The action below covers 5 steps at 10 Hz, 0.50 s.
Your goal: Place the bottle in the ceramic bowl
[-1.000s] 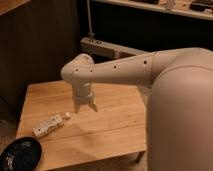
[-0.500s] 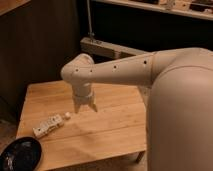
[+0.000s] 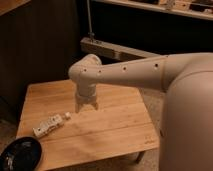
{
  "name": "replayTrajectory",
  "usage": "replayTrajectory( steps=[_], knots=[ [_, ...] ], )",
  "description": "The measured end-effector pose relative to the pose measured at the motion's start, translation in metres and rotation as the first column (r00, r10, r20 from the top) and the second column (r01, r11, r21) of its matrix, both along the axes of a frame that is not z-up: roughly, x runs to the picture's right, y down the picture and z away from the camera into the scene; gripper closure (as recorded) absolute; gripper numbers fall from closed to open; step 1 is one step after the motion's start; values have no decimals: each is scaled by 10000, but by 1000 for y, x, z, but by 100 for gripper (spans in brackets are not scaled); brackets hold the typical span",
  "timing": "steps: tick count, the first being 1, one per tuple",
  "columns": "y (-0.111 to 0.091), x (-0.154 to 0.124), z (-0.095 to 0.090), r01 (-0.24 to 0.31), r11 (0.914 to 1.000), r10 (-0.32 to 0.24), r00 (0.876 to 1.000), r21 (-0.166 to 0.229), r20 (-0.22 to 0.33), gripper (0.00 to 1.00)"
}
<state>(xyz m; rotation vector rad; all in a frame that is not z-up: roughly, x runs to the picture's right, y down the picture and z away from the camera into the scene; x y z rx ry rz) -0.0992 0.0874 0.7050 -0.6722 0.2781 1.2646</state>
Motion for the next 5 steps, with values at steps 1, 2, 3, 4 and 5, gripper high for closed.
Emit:
replayTrajectory(
  steps=[1, 2, 3, 4, 5],
  knots=[
    [-3, 2, -2, 587, 9973, -632, 9916, 431, 1130, 35],
    [-6, 5, -5, 1151, 9893, -1322, 9671, 896, 2174, 35],
    [-10, 5, -8, 1634, 9771, -1988, 9296, 1363, 3105, 35],
    [-15, 4, -11, 2032, 9602, -2647, 8808, 1914, 3927, 35],
    [-20, 6, -14, 2298, 9397, -3258, 8266, 2531, 4589, 35]
  ],
)
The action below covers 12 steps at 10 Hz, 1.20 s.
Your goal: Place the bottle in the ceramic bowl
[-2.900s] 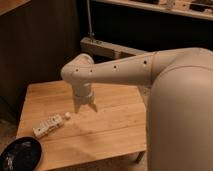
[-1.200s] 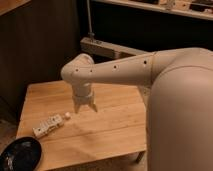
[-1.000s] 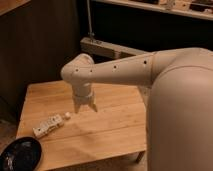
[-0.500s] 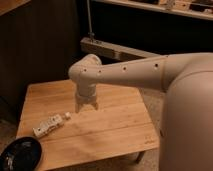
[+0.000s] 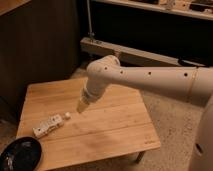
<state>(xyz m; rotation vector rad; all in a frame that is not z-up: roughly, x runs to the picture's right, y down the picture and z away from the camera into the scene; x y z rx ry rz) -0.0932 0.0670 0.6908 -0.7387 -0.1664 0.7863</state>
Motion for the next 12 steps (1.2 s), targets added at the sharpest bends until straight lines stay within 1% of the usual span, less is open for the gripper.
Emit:
replayTrajectory(
  steps=[1, 2, 3, 4, 5, 6, 7, 8, 9, 10, 11, 12],
  knots=[
    [-4, 1, -2, 261, 9993, -275, 9984, 282, 501, 35],
    [-7, 2, -5, 548, 9964, -614, 9924, 641, 1065, 35],
    [-11, 2, -7, 728, 9931, -856, 9859, 919, 1437, 35],
    [-13, 3, -7, 818, 9906, -992, 9815, 1098, 1640, 35],
    [-13, 4, -6, 809, 9907, -984, 9813, 1097, 1654, 35],
    [-15, 0, 0, 659, 9911, -854, 9814, 1159, 1720, 35],
    [-23, -2, 7, 663, 9884, -920, 9773, 1367, 1909, 35],
    [-33, -8, 12, 817, 9825, -1183, 9677, 1674, 2226, 35],
    [-45, -20, 19, 1067, 9726, -1615, 9491, 2065, 2704, 35],
    [-60, -39, 28, 1375, 9549, -2276, 9082, 2632, 3511, 35],
    [-70, -47, 35, 1606, 9363, -2875, 8612, 3124, 4191, 35],
    [-77, -55, 41, 1807, 9177, -3452, 8032, 3537, 4855, 35]
  ],
)
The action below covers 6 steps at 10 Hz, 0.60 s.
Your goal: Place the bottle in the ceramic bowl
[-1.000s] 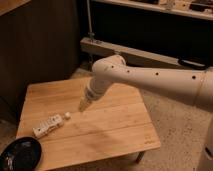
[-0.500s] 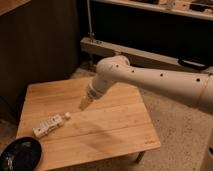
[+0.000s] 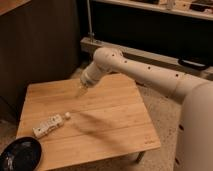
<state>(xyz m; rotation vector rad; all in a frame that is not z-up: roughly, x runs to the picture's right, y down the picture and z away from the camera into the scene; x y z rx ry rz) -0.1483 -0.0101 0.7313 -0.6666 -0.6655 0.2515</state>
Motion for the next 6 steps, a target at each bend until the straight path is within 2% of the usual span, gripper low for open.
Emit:
replayTrajectory(
  steps=[1, 2, 3, 4, 5, 6],
  knots=[
    [-3, -10, 5, 570, 9983, -578, 9947, 120, 855, 35],
    [-5, -19, 8, 1145, 9930, -1176, 9791, 283, 1661, 35],
    [-5, -27, 10, 1641, 9853, -1705, 9594, 466, 2248, 35],
    [1, -42, 9, 2088, 9759, -2180, 9381, 626, 2690, 35],
    [10, -49, 8, 2443, 9676, -2523, 9243, 640, 2864, 35],
    [17, -52, 8, 2663, 9615, -2743, 9171, 675, 2892, 35]
  ],
)
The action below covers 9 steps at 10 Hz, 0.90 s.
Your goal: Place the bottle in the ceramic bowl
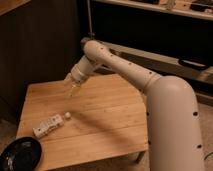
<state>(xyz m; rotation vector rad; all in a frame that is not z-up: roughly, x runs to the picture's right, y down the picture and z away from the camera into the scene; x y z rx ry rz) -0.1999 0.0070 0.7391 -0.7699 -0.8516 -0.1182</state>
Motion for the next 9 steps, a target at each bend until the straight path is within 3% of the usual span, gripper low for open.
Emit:
replayTrajectory(
  steps=[2, 5, 7, 9],
  knots=[
    [16, -7, -1, 352, 9986, -350, 9994, 386, -48, 35],
    [37, -9, 6, 462, 9924, -391, 9972, 1144, -636, 35],
    [41, -8, 10, 429, 9865, -261, 9939, 1579, -1068, 35],
    [44, -13, 16, 491, 9833, -263, 9912, 1752, -1298, 35]
  ],
)
